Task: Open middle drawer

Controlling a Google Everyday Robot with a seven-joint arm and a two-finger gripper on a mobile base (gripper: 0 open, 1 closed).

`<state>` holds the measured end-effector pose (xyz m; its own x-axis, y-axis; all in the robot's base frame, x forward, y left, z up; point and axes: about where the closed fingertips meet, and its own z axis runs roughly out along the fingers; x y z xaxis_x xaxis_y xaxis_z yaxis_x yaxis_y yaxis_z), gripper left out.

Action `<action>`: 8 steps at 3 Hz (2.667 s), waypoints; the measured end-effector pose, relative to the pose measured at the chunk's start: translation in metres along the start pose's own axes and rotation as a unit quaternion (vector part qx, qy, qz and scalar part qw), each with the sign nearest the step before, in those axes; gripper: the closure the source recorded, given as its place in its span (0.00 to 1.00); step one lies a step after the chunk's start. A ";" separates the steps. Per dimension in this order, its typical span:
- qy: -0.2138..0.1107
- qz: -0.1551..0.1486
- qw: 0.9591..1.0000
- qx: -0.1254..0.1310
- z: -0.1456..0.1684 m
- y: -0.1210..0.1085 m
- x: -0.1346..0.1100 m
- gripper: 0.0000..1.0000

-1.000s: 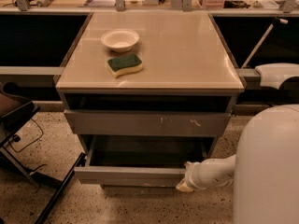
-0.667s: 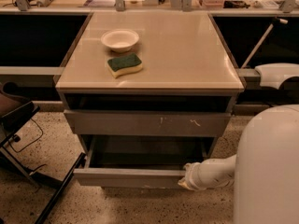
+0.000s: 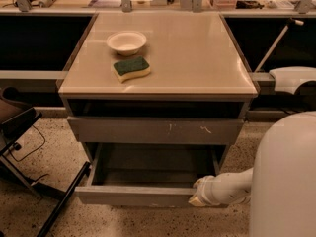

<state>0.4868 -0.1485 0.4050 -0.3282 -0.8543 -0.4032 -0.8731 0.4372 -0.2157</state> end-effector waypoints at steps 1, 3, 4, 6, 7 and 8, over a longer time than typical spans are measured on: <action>0.000 0.001 1.000 0.002 -0.005 0.018 0.005 1.00; -0.001 0.005 1.000 0.006 -0.010 0.029 0.009 1.00; -0.001 0.006 1.000 0.007 -0.011 0.031 0.010 1.00; -0.003 0.014 1.000 0.012 -0.020 0.047 0.018 1.00; -0.005 0.022 1.000 0.019 -0.026 0.061 0.027 1.00; -0.005 0.022 1.000 0.019 -0.028 0.061 0.026 1.00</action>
Offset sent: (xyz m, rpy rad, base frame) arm -0.2778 0.0207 -0.0104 0.0120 -0.0676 -0.1147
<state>0.4152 -0.1523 0.4059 -0.3624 -0.8312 -0.4216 -0.8435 0.4849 -0.2309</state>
